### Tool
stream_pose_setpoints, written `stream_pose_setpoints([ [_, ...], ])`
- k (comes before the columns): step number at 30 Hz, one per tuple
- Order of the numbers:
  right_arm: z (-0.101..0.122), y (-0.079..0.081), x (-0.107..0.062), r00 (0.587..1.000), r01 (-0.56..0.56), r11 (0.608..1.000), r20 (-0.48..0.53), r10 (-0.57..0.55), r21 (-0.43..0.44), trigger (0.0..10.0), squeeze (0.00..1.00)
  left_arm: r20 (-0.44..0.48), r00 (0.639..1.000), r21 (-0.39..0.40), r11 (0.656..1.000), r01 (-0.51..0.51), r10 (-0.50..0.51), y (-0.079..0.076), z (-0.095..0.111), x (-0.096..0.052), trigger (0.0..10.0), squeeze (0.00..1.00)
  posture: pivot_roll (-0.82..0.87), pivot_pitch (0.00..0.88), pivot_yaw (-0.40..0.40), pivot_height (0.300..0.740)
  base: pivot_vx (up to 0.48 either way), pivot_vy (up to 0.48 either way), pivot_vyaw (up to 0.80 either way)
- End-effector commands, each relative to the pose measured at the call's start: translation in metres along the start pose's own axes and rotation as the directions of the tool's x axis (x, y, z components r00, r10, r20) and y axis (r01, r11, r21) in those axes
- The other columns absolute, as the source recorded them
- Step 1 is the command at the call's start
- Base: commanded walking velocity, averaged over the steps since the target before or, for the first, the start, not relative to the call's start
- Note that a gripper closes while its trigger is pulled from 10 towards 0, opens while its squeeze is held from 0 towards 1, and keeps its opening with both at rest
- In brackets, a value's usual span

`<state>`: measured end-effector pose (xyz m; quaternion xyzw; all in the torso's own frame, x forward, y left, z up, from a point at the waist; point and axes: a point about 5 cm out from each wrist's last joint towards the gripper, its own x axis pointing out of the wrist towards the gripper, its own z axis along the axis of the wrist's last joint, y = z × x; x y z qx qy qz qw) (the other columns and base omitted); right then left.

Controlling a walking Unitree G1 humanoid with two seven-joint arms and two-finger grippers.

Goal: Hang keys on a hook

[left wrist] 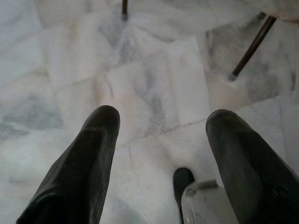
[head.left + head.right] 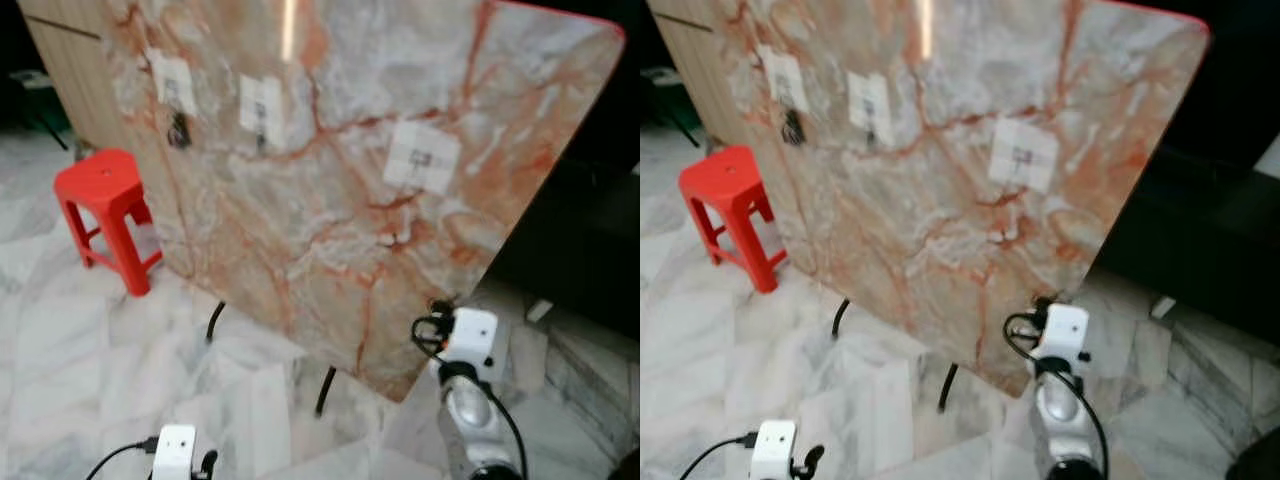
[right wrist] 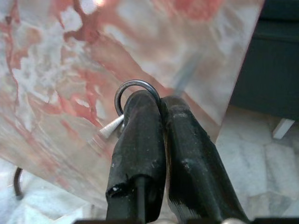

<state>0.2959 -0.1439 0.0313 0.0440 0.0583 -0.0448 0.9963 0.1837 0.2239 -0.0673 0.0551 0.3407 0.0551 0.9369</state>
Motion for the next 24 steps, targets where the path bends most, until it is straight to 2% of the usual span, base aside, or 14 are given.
stream_pose_setpoints([
  [1, 0.004, -0.005, 0.002, 1.0, 0.01, 1.0, 0.018, -0.01, -0.005, 10.0, 0.0, -0.02, 1.0, 0.014, 1.0, 0.003, -0.003, 0.001, -0.005, -0.002, 10.0, 0.0, 0.01, 0.005, -0.042, 0.732, 0.0, 0.0, 0.0],
  [14, 0.039, 0.014, 0.015, 0.987, -0.079, 0.996, 0.145, 0.071, 0.049, 10.0, 0.0, -0.042, 0.999, 0.012, 1.0, 0.005, -0.005, 0.001, -0.008, -0.002, 10.0, 0.0, 0.01, 0.014, -0.044, 0.732, 0.0, 0.0, 0.0],
  [21, 0.058, 0.028, 0.02, 0.966, -0.19, 0.978, 0.192, 0.171, 0.089, 10.0, 0.0, -0.049, 0.999, 0.011, 1.0, 0.0, 0.001, 0.003, -0.007, -0.002, 10.0, 0.0, 0.01, 0.015, -0.044, 0.732, 0.0, 0.0, 0.0],
  [24, 0.064, 0.034, 0.022, 0.954, -0.233, 0.97, 0.209, 0.214, 0.074, 10.0, 0.0, -0.051, 0.999, 0.01, 1.0, -0.003, 0.003, 0.004, -0.007, -0.001, 10.0, 0.0, 0.01, 0.016, -0.043, 0.732, 0.0, 0.0, 0.0],
])
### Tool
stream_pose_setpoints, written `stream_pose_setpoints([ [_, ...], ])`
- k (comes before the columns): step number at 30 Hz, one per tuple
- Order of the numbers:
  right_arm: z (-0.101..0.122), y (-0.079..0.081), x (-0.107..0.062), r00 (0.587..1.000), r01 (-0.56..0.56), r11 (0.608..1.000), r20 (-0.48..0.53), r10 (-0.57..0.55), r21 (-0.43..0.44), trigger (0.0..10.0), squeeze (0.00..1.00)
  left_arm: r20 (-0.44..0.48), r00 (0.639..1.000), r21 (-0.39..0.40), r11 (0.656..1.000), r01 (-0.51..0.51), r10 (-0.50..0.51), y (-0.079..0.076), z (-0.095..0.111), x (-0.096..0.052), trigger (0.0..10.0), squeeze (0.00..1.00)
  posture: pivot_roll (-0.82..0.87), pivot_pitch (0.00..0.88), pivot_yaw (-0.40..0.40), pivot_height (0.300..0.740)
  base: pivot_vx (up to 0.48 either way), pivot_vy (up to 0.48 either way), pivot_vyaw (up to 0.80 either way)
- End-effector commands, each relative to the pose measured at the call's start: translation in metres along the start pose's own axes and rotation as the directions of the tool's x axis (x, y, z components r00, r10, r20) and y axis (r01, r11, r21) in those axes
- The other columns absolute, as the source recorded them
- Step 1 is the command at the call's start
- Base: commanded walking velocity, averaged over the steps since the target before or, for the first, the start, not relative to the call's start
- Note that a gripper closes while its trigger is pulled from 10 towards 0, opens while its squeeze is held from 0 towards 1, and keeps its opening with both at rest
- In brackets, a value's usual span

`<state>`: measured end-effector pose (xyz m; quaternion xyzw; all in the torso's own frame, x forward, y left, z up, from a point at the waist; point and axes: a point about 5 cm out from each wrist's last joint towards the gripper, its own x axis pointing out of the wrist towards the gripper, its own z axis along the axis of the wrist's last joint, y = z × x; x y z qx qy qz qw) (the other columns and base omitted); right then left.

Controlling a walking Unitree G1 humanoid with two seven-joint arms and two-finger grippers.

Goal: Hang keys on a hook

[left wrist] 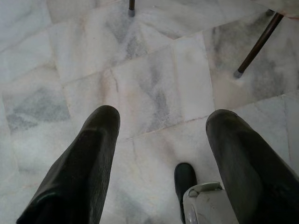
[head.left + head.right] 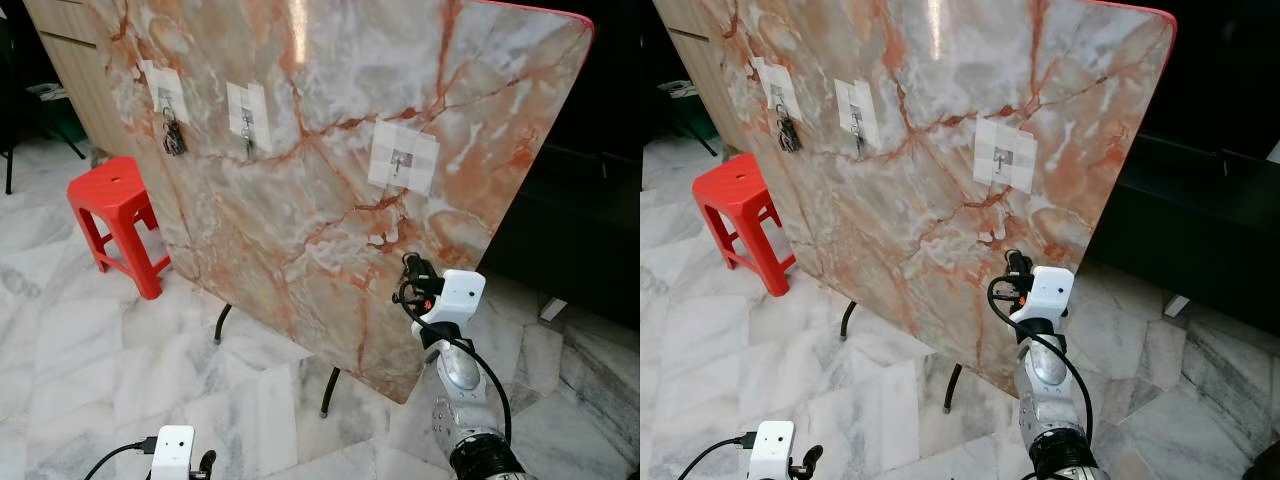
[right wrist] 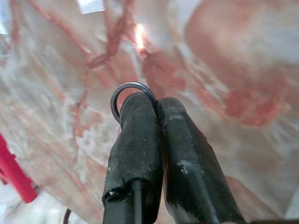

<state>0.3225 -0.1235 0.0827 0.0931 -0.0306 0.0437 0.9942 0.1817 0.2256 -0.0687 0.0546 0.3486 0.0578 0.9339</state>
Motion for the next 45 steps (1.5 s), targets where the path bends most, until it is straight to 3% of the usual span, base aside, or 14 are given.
stream_pose_setpoints([
  [1, 0.0121, 0.0088, 0.0073, 0.998, -0.048, 0.999, 0.037, 0.048, 0.0, 10.0, 0.0, -0.034, 0.999, 0.011, 1.0, 0.001, 0.0, 0.0026, -0.0044, -0.0007, 10.0, 0.0, 0.01, 0.016, -0.043, 0.732, 0.0, 0.0, 0.0],
  [21, 0.0134, 0.0128, 0.0068, 0.996, -0.088, 0.995, -0.001, 0.088, -0.035, 10.0, 0.0, -0.036, 0.999, 0.012, 1.0, -0.002, 0.002, -0.001, -0.0031, 0.0003, 10.0, 0.0, 0.01, 0.026, -0.049, 0.732, 0.0, 0.0, 0.0],
  [32, 0.0134, 0.0126, 0.006, 0.996, -0.09, 0.995, -0.004, 0.09, -0.036, 10.0, 0.0, -0.034, 0.999, 0.03, 1.0, 0.003, -0.002, -0.0046, -0.0028, 0.0006, 10.0, 0.0, 0.01, 0.019, -0.047, 0.732, 0.044, -0.37, 0.0],
  [45, 0.0154, 0.017, 0.0062, 0.993, -0.114, 0.993, -0.002, 0.114, -0.033, 10.0, 0.0, -0.034, 0.999, 0.029, 1.0, -0.004, 0.005, -0.0034, -0.0038, 0.0, 10.0, 0.0, 0.01, 0.0, -0.048, 0.732, 0.0, 0.0, 0.0],
])
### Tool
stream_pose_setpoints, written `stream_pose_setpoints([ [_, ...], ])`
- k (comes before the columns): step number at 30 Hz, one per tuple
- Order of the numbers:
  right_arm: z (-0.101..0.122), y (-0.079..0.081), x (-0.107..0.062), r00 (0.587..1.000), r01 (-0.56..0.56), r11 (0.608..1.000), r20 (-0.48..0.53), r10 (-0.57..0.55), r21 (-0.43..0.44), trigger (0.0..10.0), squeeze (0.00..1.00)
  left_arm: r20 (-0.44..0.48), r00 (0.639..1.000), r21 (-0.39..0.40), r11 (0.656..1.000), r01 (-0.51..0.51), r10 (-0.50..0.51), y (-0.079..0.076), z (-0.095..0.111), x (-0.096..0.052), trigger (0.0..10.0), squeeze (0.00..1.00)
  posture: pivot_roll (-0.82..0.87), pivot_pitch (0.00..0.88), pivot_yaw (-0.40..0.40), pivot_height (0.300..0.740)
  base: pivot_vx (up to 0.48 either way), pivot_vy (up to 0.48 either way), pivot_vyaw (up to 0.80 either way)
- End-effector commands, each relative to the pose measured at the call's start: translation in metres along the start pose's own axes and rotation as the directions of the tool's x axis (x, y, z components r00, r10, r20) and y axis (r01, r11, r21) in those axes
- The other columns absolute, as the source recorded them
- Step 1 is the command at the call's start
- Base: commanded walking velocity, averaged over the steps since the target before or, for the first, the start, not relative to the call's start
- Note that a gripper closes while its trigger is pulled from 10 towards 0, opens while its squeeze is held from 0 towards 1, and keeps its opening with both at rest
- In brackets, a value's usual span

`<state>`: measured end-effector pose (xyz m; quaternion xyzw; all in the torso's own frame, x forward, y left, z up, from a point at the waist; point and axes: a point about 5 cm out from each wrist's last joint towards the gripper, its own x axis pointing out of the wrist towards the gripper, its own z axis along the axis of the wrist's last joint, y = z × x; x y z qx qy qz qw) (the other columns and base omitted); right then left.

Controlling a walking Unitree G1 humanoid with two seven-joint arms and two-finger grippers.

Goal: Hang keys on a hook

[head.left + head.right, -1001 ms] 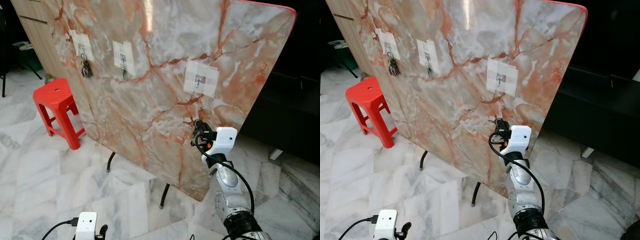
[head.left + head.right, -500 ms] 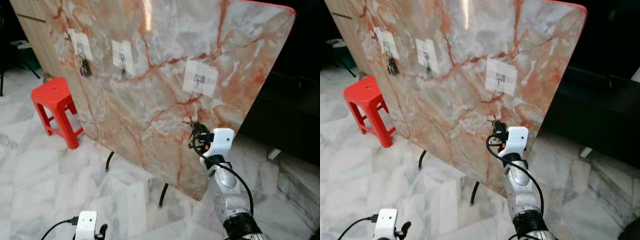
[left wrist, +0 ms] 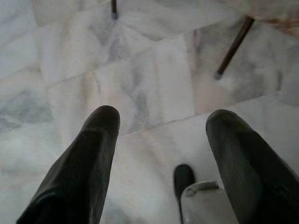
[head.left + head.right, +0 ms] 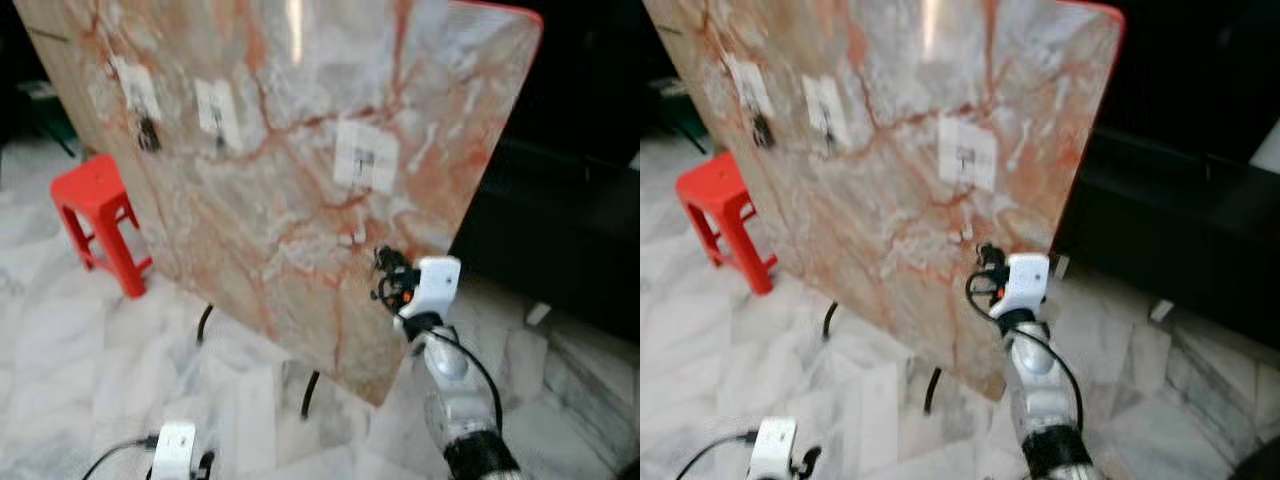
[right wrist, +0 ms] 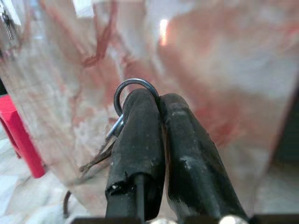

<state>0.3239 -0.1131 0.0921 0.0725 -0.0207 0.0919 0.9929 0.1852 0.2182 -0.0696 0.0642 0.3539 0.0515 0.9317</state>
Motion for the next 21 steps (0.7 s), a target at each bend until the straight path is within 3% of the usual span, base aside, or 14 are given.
stream_pose_setpoints([
  [1, 0.01, 0.006, 0.004, 0.999, -0.026, 1.0, 0.035, 0.026, 0.001, 10.0, 0.0, -0.024, 1.0, 0.006, 1.0, -0.009, 0.009, 0.004, -0.006, -0.002, 10.0, 0.0, 0.01, 0.0, -0.048, 0.732, 0.0, 0.0, 0.0],
  [12, 0.021, 0.018, 0.005, 0.993, -0.103, 0.995, 0.064, 0.104, -0.012, 10.0, 0.0, -0.018, 1.0, -0.012, 1.0, -0.014, 0.014, 0.006, -0.005, -0.002, 10.0, 0.0, 0.0, 0.0, -0.047, 0.732, 0.0, 0.0, 0.0],
  [16, 0.028, 0.03, 0.003, 0.983, -0.167, 0.986, 0.074, 0.168, -0.024, 10.0, 0.0, -0.02, 1.0, -0.015, 1.0, -0.013, 0.013, 0.007, -0.004, -0.001, 10.0, 0.0, 0.0, 0.006, -0.047, 0.732, 0.0, 0.0, 0.0],
  [21, 0.034, 0.039, -0.002, 0.976, -0.203, 0.973, 0.058, 0.21, -0.107, 10.0, 0.0, -0.02, 1.0, -0.015, 1.0, -0.014, 0.014, 0.006, -0.004, -0.001, 10.0, 0.0, 0.0, 0.021, -0.045, 0.732, 0.0, 0.0, 0.0],
])
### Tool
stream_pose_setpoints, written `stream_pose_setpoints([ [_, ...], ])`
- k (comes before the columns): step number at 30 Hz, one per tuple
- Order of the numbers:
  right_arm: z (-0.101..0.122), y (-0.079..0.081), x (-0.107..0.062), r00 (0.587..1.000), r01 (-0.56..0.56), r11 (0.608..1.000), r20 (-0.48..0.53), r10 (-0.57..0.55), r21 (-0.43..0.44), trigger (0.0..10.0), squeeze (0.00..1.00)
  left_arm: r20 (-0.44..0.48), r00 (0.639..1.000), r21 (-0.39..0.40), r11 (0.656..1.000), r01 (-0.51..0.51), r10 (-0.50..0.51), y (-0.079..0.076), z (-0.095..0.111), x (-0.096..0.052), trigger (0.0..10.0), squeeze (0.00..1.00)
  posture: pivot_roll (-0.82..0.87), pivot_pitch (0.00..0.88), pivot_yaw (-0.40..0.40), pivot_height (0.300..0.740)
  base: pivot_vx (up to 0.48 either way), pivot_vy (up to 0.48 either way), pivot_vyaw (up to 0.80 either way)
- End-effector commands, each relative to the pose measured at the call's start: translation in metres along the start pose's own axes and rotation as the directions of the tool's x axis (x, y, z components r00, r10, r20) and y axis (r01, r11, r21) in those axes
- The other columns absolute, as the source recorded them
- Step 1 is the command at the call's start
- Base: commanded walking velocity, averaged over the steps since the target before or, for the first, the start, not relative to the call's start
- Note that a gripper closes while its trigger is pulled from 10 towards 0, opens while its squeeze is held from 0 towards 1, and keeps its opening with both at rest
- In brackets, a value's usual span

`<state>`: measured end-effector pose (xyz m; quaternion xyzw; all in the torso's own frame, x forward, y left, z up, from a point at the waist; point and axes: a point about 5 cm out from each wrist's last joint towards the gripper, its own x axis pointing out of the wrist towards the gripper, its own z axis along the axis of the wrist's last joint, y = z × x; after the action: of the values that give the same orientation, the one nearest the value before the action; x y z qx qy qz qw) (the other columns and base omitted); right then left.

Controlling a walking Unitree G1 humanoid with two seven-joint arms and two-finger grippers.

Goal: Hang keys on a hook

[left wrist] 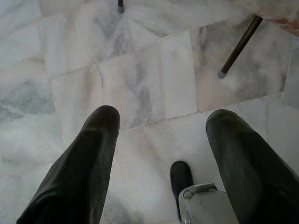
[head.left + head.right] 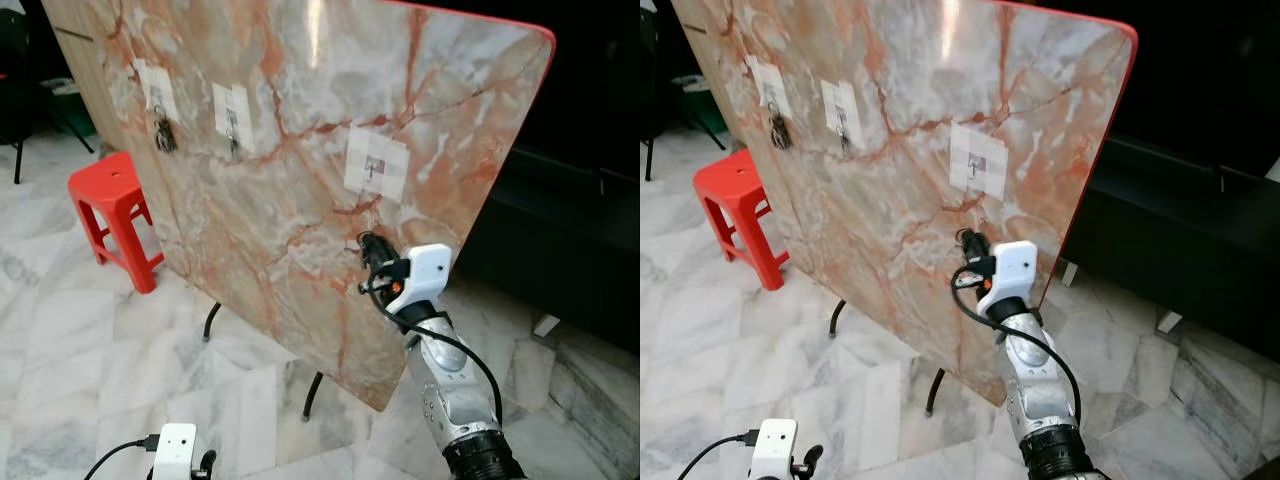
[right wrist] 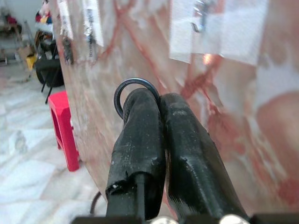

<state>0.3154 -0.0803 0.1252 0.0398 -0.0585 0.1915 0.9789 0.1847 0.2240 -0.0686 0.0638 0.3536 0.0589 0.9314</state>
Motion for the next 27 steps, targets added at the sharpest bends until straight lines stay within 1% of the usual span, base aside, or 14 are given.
stream_pose_setpoints([
  [1, 0.005, -0.002, -0.001, 0.999, 0.035, 0.998, -0.02, -0.036, -0.052, 10.0, 0.0, -0.019, 1.0, -0.009, 1.0, -0.002, 0.002, 0.001, -0.004, -0.001, 10.0, 0.0, -0.01, 0.023, -0.045, 0.732, 0.0, 0.0, 0.0],
  [3, 0.004, -0.005, -0.001, 0.995, 0.085, 0.994, -0.051, -0.088, -0.064, 10.0, 0.0, -0.02, 1.0, -0.009, 1.0, -0.003, 0.003, 0.001, -0.005, -0.001, 10.0, 0.0, -0.01, 0.023, -0.045, 0.732, 0.0, 0.0, 0.0],
  [4, 0.006, -0.005, -0.001, 0.994, 0.092, 0.994, -0.049, -0.095, -0.052, 10.0, 0.0, -0.02, 1.0, -0.009, 1.0, -0.003, 0.003, 0.001, -0.005, -0.002, 10.0, 0.0, -0.01, 0.025, -0.046, 0.732, 0.0, 0.0, 0.0],
  [5, 0.008, -0.003, -0.001, 0.995, 0.085, 0.995, -0.042, -0.087, -0.044, 10.0, 0.0, -0.02, 1.0, -0.009, 1.0, -0.004, 0.004, 0.001, -0.005, -0.002, 10.0, 0.0, 0.0, 0.027, -0.045, 0.732, 0.0, 0.0, 0.0],
  [6, 0.011, 0.001, -0.002, 0.996, 0.068, 0.996, -0.059, -0.072, -0.066, 10.0, 0.0, -0.021, 1.0, -0.01, 1.0, -0.006, 0.005, 0.001, -0.006, -0.002, 10.0, 0.0, 0.0, 0.027, -0.045, 0.732, 0.0, 0.0, 0.0],
  [7, 0.011, 0.001, -0.002, 0.996, 0.068, 0.996, -0.059, -0.072, -0.066, 10.0, 0.0, -0.021, 1.0, -0.01, 1.0, -0.006, 0.005, 0.001, -0.006, -0.002, 10.0, 0.0, 0.0, 0.027, -0.045, 0.732, 0.0, 0.0, 0.0],
  [8, 0.011, 0.002, -0.002, 0.995, 0.065, 0.994, -0.073, -0.071, -0.083, 10.0, 0.0, -0.023, 1.0, -0.009, 1.0, -0.006, 0.006, 0.002, -0.006, -0.002, 10.0, 0.0, -0.01, 0.028, -0.046, 0.732, 0.0, 0.0, 0.0],
  [9, 0.012, 0.006, -0.002, 0.996, 0.053, 0.996, -0.07, -0.058, -0.073, 10.0, 0.0, -0.027, 1.0, -0.009, 1.0, -0.007, 0.007, 0.002, -0.007, -0.002, 10.0, 0.0, -0.01, 0.028, -0.047, 0.732, 0.0, 0.0, 0.0],
  [10, 0.012, 0.006, -0.002, 0.996, 0.053, 0.996, -0.07, -0.058, -0.073, 10.0, 0.0, -0.027, 1.0, -0.009, 1.0, -0.007, 0.007, 0.002, -0.007, -0.002, 10.0, 0.0, -0.01, 0.028, -0.047, 0.732, 0.0, 0.0, 0.0],
  [12, 0.012, 0.011, -0.004, 0.996, 0.047, 0.997, -0.078, -0.052, -0.061, 10.0, 0.0, -0.031, 0.999, -0.01, 1.0, -0.008, 0.007, 0.003, -0.008, -0.003, 10.0, 0.0, -0.01, 0.028, -0.049, 0.732, 0.0, 0.0, 0.0],
  [18, 0.014, 0.015, -0.004, 0.996, 0.036, 0.998, -0.079, -0.041, -0.058, 10.0, 0.0, -0.033, 0.999, -0.012, 1.0, -0.012, 0.011, 0.003, -0.008, -0.003, 10.0, 0.0, -0.01, 0.029, -0.051, 0.732, 0.206, 0.0, 0.0],
  [22, 0.016, 0.016, -0.006, 0.997, 0.019, 0.997, -0.075, -0.025, -0.069, 10.0, 0.0, -0.031, 0.999, -0.012, 1.0, -0.01, 0.01, 0.003, -0.007, -0.002, 10.0, 0.0, -0.01, 0.03, -0.052, 0.732, 0.251, 0.0, 0.67],
  [24, 0.015, 0.016, -0.007, 0.996, 0.027, 0.998, -0.078, -0.031, -0.06, 10.0, 0.0, -0.03, 1.0, -0.012, 1.0, -0.009, 0.009, 0.002, -0.006, -0.002, 10.0, 0.0, -0.01, 0.03, -0.052, 0.732, 0.251, 0.0, 0.8],
  [27, 0.016, 0.015, -0.007, 0.996, 0.036, 0.998, -0.079, -0.04, -0.049, 10.0, 0.0, -0.027, 1.0, -0.009, 1.0, -0.01, 0.009, 0.001, -0.005, -0.001, 10.0, 0.0, -0.01, 0.03, -0.05, 0.732, 0.0, 0.0, 0.17],
])
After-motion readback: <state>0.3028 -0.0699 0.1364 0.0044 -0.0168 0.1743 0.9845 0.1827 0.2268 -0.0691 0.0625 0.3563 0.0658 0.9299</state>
